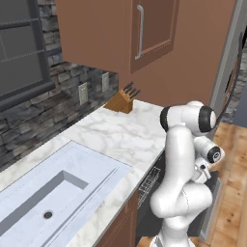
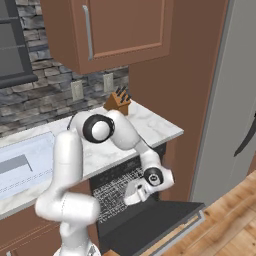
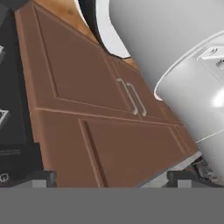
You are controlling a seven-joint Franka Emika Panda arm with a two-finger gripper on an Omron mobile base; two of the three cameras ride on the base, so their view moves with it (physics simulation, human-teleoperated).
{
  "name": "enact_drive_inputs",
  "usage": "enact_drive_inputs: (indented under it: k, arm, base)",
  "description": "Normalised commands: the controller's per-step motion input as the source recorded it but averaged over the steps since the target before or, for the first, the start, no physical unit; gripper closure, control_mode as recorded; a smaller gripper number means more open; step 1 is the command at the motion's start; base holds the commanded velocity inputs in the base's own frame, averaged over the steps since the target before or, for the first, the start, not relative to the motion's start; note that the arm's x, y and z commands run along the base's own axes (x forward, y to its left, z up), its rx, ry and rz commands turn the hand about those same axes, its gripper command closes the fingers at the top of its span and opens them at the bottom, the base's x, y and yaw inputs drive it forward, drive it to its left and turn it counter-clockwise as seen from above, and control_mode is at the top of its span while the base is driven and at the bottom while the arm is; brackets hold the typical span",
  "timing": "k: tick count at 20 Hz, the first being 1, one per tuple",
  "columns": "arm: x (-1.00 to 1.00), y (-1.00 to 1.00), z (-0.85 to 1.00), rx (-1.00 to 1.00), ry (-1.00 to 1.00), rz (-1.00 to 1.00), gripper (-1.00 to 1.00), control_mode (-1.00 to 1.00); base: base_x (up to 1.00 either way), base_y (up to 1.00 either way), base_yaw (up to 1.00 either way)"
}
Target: Open the dishwasher door and pull out the top rack.
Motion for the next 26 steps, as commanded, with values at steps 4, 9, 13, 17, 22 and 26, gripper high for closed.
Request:
enact_drive_inputs:
  k: [4,9,13,17,22,26]
  arm:
    - [-0.1,0.0,-0.1,0.24,0.01,-0.19,-1.0,-1.0]
    - [0.2,0.4,-0.09,0.06,-0.03,-0.11,-1.0,-1.0]
    - [0.12,0.5,-0.03,0.0,-0.1,-0.12,-1.0,-1.0]
    - [0.14,0.33,0.0,0.0,-0.09,-0.15,-1.0,-1.0]
    - [0.02,0.03,0.0,-0.01,-0.14,-0.18,-1.0,-1.0]
    - [0.16,0.1,0.0,-0.09,-0.2,-0.16,-1.0,-1.0]
  base:
    - [0.0,0.0,0.0]
    - [0.0,0.0,0.0]
    - [0.0,0.0,0.0]
    - [0.0,0.0,0.0]
    - [0.0,0.0,0.0]
    - [0.0,0.0,0.0]
